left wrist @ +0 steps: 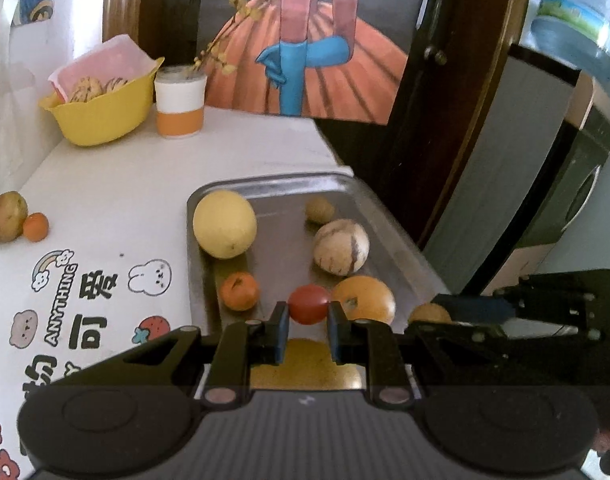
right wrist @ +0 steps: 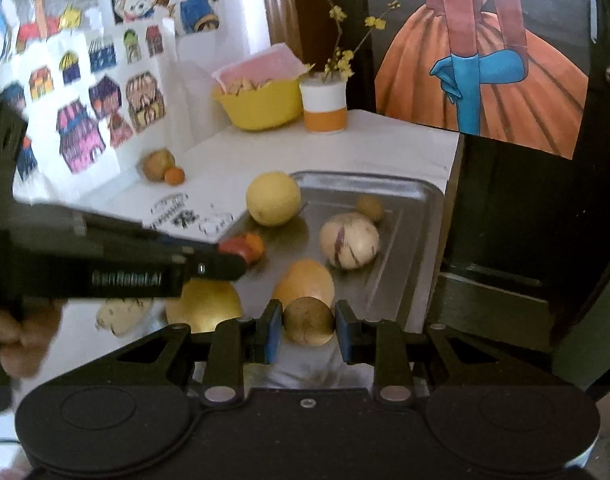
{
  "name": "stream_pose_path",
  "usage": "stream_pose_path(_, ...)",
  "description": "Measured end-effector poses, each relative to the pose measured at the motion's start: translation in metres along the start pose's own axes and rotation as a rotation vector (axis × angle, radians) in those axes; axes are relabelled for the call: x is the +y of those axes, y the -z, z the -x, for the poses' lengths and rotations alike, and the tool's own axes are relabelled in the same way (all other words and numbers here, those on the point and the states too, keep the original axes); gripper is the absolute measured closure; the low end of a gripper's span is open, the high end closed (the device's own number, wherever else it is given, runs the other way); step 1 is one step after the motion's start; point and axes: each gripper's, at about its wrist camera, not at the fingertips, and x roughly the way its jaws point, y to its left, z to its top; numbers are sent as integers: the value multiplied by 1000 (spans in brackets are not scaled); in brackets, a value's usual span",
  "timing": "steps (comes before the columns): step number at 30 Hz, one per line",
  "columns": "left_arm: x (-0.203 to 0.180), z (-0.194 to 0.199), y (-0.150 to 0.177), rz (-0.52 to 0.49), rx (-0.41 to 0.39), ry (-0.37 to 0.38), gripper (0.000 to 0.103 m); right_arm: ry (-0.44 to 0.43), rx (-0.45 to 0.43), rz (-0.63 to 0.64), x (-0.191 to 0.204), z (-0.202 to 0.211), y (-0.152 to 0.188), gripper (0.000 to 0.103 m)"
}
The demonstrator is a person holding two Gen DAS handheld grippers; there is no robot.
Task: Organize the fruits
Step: 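Carry both fruits over the metal tray and open both tools to drop them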
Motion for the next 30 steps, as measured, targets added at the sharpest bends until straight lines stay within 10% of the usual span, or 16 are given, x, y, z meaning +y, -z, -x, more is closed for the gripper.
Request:
stream_pose_path(20,-10,-2,-1,-30,22,-31,72,29,-4,55,10,-11,18,59)
stream_pose_path(25,1,12,0,25,-21,-14,27,22,-22,33,9,-1,17,32)
stream_pose_path(30,15,36,3,70,-87,6,7,9,-36,24,13,13,15,8)
